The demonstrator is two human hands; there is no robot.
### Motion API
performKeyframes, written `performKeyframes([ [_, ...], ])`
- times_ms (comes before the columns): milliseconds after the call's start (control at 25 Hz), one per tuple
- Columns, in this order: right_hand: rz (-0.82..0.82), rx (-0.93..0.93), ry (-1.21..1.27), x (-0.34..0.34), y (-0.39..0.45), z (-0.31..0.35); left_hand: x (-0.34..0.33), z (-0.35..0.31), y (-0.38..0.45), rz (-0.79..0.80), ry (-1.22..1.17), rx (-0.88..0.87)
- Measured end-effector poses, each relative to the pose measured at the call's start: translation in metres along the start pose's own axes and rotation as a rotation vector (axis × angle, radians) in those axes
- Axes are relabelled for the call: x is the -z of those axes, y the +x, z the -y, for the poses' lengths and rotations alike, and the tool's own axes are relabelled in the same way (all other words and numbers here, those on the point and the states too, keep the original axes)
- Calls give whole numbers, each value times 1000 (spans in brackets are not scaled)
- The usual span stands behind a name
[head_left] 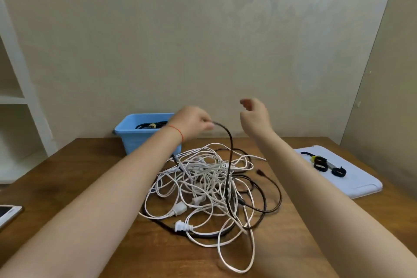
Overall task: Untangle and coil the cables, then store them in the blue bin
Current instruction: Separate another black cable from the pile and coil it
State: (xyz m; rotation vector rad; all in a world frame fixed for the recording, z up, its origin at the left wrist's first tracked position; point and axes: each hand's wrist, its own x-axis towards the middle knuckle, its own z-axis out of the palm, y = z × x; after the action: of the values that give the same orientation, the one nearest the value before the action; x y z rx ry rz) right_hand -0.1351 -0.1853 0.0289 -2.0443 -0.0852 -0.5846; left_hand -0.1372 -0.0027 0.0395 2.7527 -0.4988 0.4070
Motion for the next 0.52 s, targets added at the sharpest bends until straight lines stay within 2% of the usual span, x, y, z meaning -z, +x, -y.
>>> performKeyframes([
  [80, 119, 105, 24, -10, -6, 12, -28, -1, -8, 20, -23, 17],
  [200, 377, 85, -41, -32, -24, 14, -45, -13, -13, -97, -467, 97],
  [280, 418, 10, -83, -30, -26, 6, -47, -8, -18, -70, -668, 164],
  [440, 537, -94, -191, 0, -26, -12, -46, 34, -36, 197, -705, 208],
  [520, 414, -101, -65, 6, -26, -16, -54, 52, -43, 205, -812, 269],
])
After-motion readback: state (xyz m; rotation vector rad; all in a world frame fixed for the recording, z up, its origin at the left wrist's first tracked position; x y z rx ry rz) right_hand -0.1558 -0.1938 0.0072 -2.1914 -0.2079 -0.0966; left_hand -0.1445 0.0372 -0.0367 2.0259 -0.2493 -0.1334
